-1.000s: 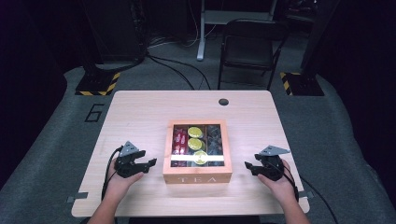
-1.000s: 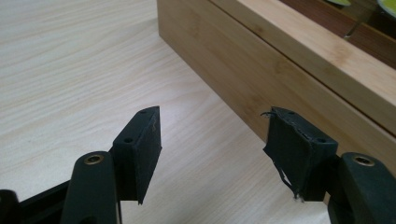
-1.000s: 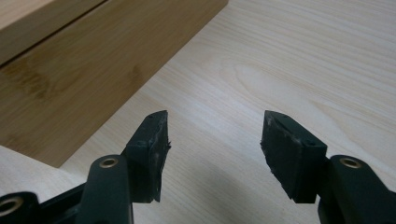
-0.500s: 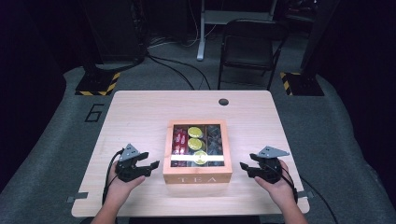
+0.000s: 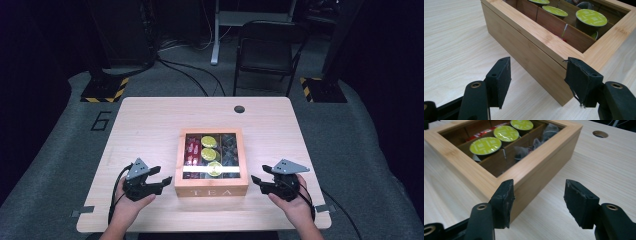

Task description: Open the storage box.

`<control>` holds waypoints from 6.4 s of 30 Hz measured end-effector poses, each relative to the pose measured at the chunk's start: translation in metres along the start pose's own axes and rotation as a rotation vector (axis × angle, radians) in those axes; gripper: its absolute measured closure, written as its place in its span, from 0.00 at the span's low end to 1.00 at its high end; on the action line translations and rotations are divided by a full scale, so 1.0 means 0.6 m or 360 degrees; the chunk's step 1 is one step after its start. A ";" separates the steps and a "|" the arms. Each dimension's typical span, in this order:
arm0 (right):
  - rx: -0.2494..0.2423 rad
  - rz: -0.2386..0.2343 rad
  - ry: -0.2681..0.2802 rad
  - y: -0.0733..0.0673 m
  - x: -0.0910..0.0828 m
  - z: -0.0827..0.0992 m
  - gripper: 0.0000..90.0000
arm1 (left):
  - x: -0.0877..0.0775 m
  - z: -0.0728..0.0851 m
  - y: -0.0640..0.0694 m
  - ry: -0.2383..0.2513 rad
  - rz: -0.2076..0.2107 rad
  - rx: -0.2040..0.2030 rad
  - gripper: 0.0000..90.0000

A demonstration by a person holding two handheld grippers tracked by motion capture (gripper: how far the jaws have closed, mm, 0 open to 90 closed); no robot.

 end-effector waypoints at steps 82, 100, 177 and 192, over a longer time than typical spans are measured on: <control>-0.0111 -0.0121 -0.0095 -0.052 0.038 0.017 0.57 | 0.026 0.005 0.074 -0.0041 0.0042 0.0136 0.52; -0.0071 -0.0076 0.0003 -0.050 0.034 -0.007 0.55 | 0.018 -0.017 0.074 0.0047 0.0022 0.0056 0.52; -0.0116 0.0088 0.0111 0.004 0.032 -0.186 0.55 | -0.004 -0.189 0.020 0.0186 -0.0119 0.0065 0.60; -0.0068 0.0153 0.0139 0.020 0.045 -0.197 0.65 | 0.003 -0.212 0.008 0.0231 -0.0150 0.0059 0.60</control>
Point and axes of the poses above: each handheld gripper's, and its own axes: x roughly forward along the jaws, z roughly out of its underside, y roughly to its right, the point moved 1 cm from there along x, roughly forward along the jaws
